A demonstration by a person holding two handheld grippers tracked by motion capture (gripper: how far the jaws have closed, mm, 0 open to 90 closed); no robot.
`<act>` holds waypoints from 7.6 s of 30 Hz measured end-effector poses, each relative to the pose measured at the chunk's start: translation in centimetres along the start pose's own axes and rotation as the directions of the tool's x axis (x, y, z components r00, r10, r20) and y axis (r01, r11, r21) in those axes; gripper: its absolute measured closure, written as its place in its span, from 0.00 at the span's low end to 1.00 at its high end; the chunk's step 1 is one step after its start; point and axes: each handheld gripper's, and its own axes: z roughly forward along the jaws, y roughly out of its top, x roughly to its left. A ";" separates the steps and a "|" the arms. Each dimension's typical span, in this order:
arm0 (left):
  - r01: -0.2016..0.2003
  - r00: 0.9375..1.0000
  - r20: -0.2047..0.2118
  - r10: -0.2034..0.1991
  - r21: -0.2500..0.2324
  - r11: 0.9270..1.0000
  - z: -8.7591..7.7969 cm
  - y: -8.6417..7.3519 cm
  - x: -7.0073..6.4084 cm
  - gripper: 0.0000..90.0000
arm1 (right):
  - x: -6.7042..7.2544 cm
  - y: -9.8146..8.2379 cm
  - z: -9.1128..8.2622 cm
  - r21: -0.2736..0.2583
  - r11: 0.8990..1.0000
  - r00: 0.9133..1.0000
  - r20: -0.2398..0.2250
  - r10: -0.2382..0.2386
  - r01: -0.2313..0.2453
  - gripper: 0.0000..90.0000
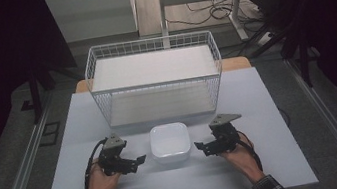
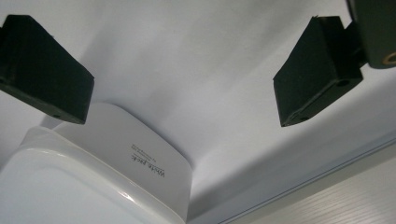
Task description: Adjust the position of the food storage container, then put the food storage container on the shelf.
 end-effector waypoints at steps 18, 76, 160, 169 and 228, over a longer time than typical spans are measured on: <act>0.019 1.000 0.022 -0.019 -0.021 1.000 -0.3 0.6 0.3 0.04 | 0.1 0.4 0.0 -0.008 1.000 1.000 -0.007 -0.007 0.007 0.04; 0.283 0.925 0.275 -0.264 -0.032 0.959 0.1 2.7 -1.5 0.89 | 3.2 3.2 -1.6 0.024 0.956 0.947 -0.133 0.294 -0.294 0.86; 0.206 0.975 0.123 -0.186 -0.188 0.960 -6.8 23.0 5.2 0.74 | -2.7 23.6 -5.0 -0.258 0.924 0.958 -0.125 0.258 -0.282 0.76; 0.244 0.966 0.128 -0.226 -0.154 0.957 -6.0 23.6 6.3 0.75 | -3.5 23.8 -3.6 -0.234 0.924 0.952 -0.114 0.282 -0.302 0.72; -0.034 0.993 0.103 0.059 -0.225 0.974 -5.9 16.8 2.0 0.06 | 0.3 18.5 -3.4 -0.223 0.975 1.000 -0.028 0.004 -0.011 0.02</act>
